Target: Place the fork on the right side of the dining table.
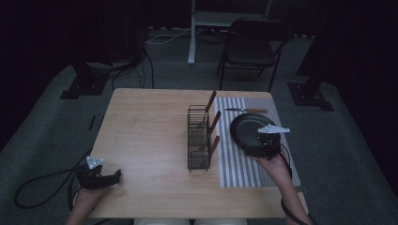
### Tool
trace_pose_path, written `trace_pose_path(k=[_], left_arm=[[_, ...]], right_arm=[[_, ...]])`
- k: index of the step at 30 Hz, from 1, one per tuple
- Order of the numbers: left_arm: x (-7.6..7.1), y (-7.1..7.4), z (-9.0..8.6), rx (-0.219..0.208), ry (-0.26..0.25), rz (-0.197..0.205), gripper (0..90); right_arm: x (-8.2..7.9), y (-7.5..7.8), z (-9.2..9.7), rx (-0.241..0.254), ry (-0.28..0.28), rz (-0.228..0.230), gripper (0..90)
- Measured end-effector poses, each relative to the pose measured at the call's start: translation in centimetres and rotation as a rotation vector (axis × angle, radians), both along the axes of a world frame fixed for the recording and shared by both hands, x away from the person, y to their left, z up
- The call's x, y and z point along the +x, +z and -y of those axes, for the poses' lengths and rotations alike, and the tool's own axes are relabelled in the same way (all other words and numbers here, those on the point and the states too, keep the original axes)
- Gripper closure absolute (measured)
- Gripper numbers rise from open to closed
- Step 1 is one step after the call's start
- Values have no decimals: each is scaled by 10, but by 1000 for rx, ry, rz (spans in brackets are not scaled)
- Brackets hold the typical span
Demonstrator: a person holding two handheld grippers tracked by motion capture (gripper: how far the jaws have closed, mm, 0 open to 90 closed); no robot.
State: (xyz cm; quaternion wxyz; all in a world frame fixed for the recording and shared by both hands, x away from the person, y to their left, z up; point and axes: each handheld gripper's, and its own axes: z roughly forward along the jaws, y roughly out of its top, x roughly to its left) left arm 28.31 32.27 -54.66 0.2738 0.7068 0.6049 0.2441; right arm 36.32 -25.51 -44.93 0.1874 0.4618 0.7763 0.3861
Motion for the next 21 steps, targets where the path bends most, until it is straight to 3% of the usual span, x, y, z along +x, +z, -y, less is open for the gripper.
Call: trace_pose_path(k=[21], left_arm=[[0, 0, 0, -1, 1, 1, 0]], right_arm=[[35, 23, -28, 39, 34, 27, 170]])
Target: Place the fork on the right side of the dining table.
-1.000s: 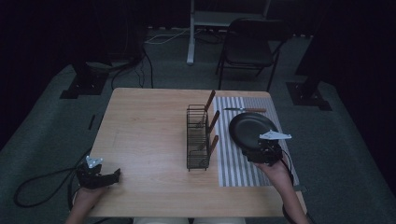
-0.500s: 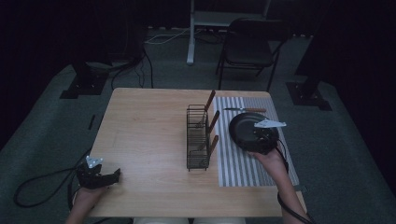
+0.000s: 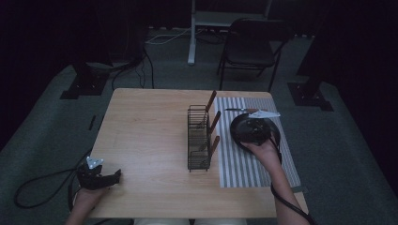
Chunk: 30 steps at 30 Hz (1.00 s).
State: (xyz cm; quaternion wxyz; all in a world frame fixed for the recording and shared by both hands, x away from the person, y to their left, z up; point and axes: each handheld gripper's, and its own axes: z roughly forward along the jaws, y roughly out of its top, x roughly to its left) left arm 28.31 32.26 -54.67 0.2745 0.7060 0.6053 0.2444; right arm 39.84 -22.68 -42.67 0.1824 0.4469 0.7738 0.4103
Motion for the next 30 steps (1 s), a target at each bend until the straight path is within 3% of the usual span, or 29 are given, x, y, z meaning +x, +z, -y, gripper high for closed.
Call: trace_pose_path(k=[22, 28, 30], left_arm=[[0, 0, 0, 0, 0, 0, 0], [0, 0, 0, 1, -1, -1, 0], [0, 0, 0, 1, -1, -1, 1]], right_arm=[[40, 21, -20, 37, -4, 1, 170], [51, 30, -26, 99, 6, 5, 171], [55, 33, -30, 99, 7, 7, 171]])
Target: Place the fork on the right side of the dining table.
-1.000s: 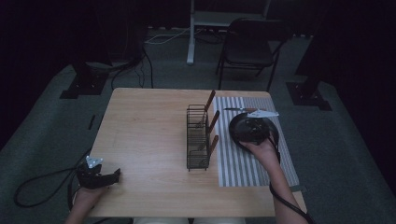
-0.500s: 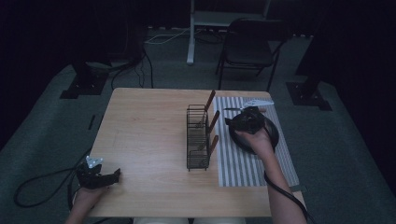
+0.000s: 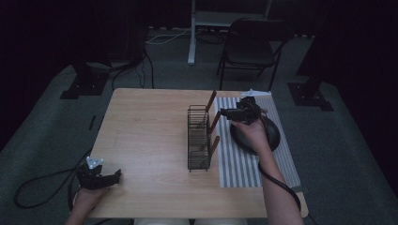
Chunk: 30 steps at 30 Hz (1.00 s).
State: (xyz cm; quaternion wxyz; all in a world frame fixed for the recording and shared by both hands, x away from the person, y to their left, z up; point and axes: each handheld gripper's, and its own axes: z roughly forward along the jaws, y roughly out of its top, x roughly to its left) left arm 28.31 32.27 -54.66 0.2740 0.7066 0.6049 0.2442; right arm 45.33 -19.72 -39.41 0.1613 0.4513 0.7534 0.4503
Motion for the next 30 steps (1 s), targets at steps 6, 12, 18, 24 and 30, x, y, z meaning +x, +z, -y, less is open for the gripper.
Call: trace_pose_path(k=[6, 12, 18, 24, 30], left_arm=[[0, 0, 0, 0, 0, 0, 0], [0, 0, 0, 1, 0, 0, 0], [0, 0, 0, 1, 0, 0, 0], [0, 0, 0, 0, 0, 0, 0], [0, 0, 0, 0, 0, 0, 1]], right_arm=[[11, 7, -8, -4, 5, -6, 171], [19, 11, -13, 5, 8, -13, 207], [23, 13, -22, -1, 13, 5, 236], [30, 19, -32, 12, 44, -9, 333], [35, 22, -41, -2, 81, -7, 454]])
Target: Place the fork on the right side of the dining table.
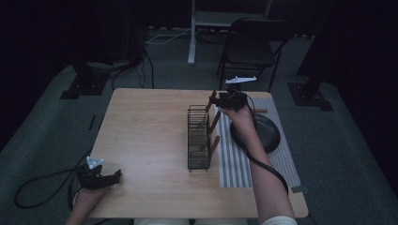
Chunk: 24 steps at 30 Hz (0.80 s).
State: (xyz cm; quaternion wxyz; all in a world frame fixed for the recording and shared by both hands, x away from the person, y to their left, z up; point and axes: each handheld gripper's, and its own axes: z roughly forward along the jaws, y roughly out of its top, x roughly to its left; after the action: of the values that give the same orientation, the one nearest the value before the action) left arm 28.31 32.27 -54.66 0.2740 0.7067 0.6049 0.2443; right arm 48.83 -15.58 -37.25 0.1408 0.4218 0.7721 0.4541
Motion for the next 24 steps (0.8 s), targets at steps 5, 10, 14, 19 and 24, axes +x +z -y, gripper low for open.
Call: trace_pose_path(k=[5, 10, 14, 19, 24], left_arm=[[0, 0, 0, 0, 0, 0, 0], [0, 0, 0, 0, 1, 0, 0], [0, 0, 0, 0, 0, 0, 0], [0, 0, 0, 0, 1, 0, 0], [0, 0, 0, 0, 1, 0, 1]], right_arm=[[4, -2, -6, -20, 14, 6, 517], [10, -3, -8, 7, 17, -28, 573], [13, -4, -8, 14, 12, -42, 647], [17, -5, -9, 36, 17, -75, 744], [17, -4, -10, 45, 14, -86, 766]])
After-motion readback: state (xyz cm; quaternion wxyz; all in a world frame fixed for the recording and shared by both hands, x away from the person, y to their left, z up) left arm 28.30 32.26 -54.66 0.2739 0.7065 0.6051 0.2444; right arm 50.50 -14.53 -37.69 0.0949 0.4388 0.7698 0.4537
